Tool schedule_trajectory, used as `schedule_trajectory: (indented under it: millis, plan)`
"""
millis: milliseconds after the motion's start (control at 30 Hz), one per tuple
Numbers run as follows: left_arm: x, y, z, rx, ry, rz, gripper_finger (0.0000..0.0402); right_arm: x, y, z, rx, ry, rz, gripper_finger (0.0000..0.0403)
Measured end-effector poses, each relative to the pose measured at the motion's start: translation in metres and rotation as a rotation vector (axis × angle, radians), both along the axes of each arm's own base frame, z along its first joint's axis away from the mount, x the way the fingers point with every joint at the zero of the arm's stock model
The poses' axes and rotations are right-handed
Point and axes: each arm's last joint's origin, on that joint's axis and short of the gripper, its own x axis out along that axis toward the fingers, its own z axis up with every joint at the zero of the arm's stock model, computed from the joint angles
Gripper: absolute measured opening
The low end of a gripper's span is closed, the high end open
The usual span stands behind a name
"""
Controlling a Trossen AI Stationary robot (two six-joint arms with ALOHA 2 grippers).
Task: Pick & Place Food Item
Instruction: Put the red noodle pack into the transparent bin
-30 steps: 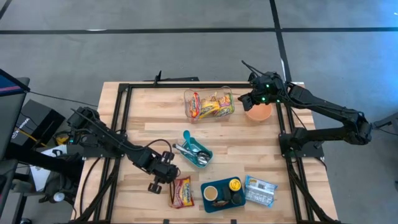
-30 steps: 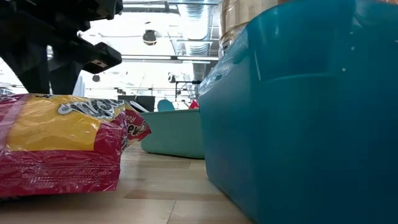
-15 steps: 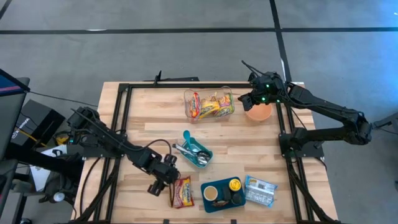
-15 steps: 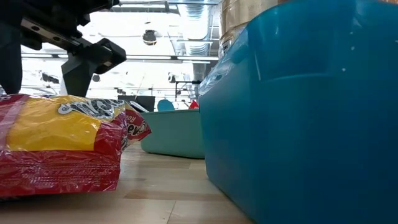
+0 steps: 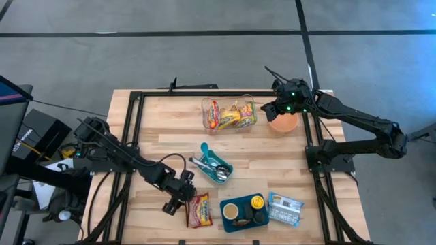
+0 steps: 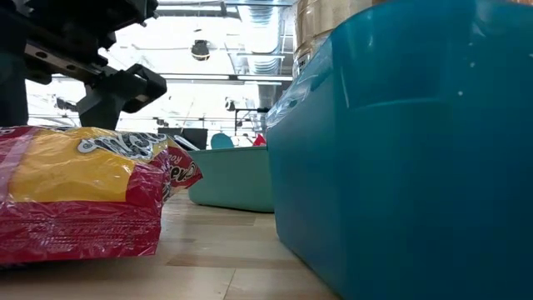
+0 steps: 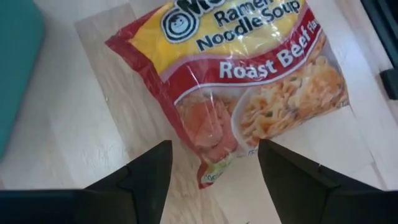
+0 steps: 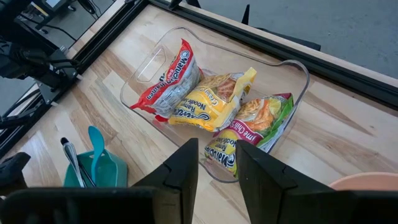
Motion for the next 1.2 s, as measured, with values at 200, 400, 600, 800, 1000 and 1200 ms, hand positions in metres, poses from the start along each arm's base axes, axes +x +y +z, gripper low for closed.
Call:
schedule_trajectory:
  millis: [200,400,600,800,1000,1200]
  plan:
    - [0.002,-0.001,-0.01,0.011,0.024,-0.001,0.023,0.0,0.0,0.0,-0.003,0.0,-0.003,0.0102]
    - [0.008,-0.005,-0.02,0.001,0.02,-0.005,0.0222,0.0,0.0,0.0,-0.004,-0.002,-0.003,0.0102]
    - [0.008,-0.005,-0.02,0.001,0.022,-0.005,0.0201,0.0,0.0,0.0,-0.004,-0.002,-0.003,0.0102]
    - [0.008,-0.005,-0.02,0.001,0.022,-0.005,0.0174,0.0,0.0,0.0,-0.004,-0.002,-0.003,0.0102]
    - [0.007,-0.006,-0.02,-0.028,0.041,-0.021,0.0154,0.0,0.0,0.0,-0.004,-0.002,-0.003,0.0102]
    - [0.007,-0.006,-0.02,-0.035,0.045,-0.016,0.0123,0.0,0.0,0.0,-0.004,-0.002,-0.002,0.0102]
